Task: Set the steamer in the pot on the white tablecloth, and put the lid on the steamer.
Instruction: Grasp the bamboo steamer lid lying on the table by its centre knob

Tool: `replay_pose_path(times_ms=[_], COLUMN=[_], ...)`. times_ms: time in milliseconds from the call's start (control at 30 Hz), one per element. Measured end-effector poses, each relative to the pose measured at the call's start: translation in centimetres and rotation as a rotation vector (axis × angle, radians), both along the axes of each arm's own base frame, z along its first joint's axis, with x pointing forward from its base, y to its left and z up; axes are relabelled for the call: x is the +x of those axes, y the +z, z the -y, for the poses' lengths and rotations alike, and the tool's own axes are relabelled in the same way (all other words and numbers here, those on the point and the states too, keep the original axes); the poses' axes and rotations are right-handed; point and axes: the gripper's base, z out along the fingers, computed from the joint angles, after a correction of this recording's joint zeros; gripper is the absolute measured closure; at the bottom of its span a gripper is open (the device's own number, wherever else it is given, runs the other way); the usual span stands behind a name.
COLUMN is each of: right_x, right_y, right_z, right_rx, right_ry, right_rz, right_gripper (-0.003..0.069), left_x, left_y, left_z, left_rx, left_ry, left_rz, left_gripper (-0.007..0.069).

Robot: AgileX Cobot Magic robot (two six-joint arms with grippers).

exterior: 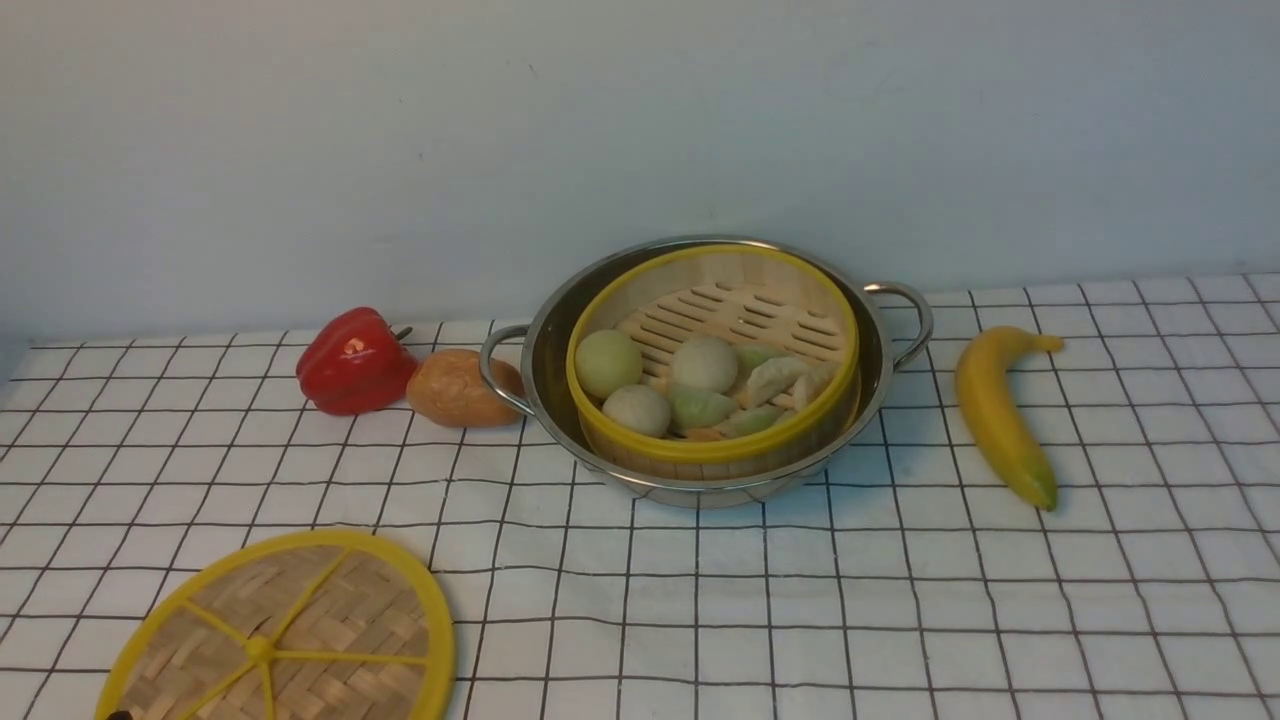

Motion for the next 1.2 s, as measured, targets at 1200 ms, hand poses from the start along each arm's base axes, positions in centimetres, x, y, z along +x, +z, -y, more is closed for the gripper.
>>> replay_pose_path(times_ms=[1200], right_x=[-12.4], right_y=[-18.7], right_z=[2.1], right_rx=[0.012], right_ry=[-0.169], right_rz=[0.288], right_gripper=[0.0505], left_x=[0.0], left_y=[0.0], left_z=[0.0], left_rx=[0.0], left_ry=[0.0], left_rz=[0.0], left_gripper=[0.0142])
